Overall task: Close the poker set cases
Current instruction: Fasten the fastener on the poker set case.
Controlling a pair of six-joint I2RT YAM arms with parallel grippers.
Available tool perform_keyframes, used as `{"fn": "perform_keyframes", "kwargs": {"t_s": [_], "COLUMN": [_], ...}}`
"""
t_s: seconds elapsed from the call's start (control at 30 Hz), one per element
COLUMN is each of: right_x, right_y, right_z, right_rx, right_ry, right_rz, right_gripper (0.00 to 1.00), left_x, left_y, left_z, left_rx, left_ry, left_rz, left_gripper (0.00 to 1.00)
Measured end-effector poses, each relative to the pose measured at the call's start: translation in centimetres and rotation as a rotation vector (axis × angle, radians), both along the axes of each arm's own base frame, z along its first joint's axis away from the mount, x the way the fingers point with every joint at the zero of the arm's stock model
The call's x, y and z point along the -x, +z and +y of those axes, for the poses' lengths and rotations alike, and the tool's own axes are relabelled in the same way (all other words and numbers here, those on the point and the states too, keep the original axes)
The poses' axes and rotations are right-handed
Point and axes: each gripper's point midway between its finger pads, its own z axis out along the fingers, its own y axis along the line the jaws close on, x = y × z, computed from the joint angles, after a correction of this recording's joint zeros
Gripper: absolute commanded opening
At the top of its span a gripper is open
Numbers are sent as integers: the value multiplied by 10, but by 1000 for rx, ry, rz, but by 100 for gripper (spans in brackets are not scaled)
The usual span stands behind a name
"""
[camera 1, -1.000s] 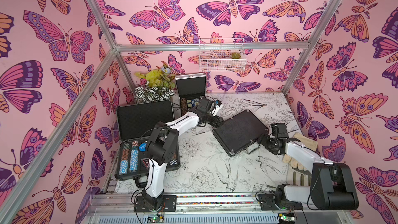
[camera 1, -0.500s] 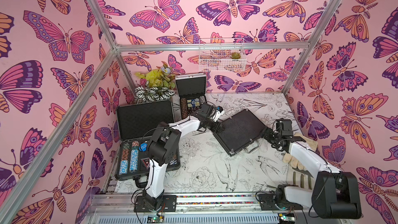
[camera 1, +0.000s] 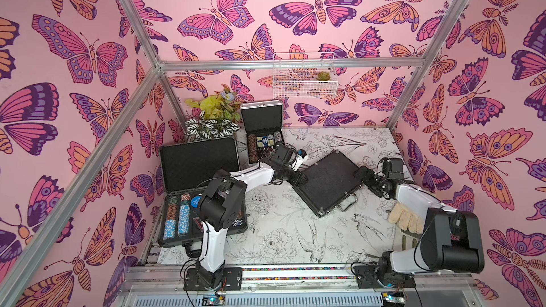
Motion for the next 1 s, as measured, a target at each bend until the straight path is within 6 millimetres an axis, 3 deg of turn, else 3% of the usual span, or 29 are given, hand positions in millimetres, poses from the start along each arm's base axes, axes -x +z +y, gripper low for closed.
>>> {"fn": "perform_keyframes", "kwargs": {"t_s": [0.33, 1.0], "right_x": [0, 4], "right_y": [-18, -22], "right_z": [7, 12], "right_rx": [-106, -193], "right_ry": [12, 5], "right_rz": [34, 30], "right_gripper": [98, 96], "left_x": [-1, -1], "left_y": [0, 0], "left_z": [1, 0], "left_rx": [-5, -12], "left_ry": [11, 16], "left_rz": [-1, -5], "left_gripper": [65, 64]}}
